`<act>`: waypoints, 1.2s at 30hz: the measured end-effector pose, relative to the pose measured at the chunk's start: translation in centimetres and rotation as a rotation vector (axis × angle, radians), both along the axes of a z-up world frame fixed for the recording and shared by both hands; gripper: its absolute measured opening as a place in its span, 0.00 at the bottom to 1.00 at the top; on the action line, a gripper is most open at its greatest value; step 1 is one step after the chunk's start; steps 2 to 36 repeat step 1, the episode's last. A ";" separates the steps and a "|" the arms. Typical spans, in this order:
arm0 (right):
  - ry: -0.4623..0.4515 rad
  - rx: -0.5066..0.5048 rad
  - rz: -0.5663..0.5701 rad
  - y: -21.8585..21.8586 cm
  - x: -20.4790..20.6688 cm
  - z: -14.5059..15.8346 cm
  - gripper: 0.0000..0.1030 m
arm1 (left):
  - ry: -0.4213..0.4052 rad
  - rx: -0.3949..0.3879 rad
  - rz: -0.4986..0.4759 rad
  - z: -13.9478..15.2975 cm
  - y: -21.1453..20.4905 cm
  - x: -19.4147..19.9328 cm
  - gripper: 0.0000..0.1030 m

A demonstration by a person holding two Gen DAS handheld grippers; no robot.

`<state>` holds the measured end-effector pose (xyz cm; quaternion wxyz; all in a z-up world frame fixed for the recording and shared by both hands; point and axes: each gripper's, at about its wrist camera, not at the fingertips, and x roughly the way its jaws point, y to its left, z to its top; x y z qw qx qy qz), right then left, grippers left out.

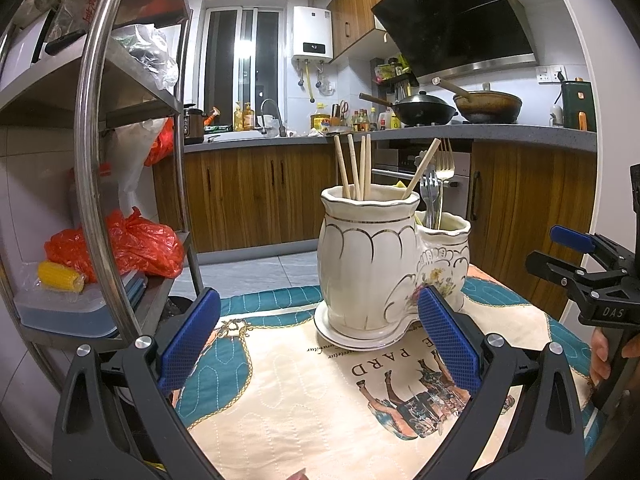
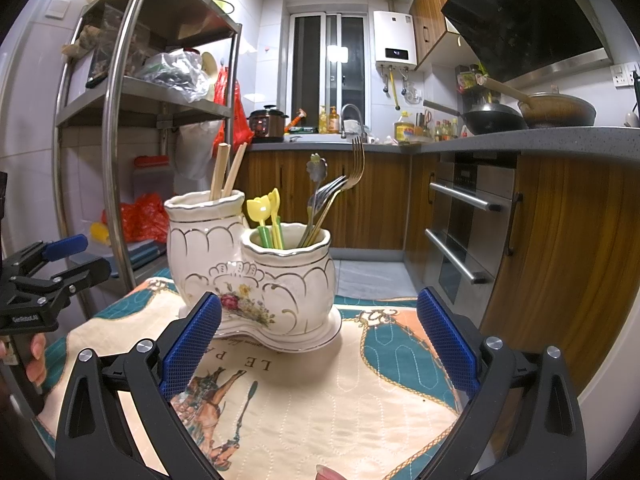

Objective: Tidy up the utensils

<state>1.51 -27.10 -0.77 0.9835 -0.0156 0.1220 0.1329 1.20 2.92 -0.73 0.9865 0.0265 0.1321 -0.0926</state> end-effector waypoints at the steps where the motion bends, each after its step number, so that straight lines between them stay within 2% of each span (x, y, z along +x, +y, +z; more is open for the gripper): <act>1: 0.000 0.000 0.000 0.0 0.0 0.0 0.95 | 0.000 0.001 0.000 0.0 0.0 0.0 0.95; 36: 0.000 0.000 0.000 0.0 0.0 0.0 0.95 | 0.000 0.001 0.000 0.0 0.0 0.0 0.95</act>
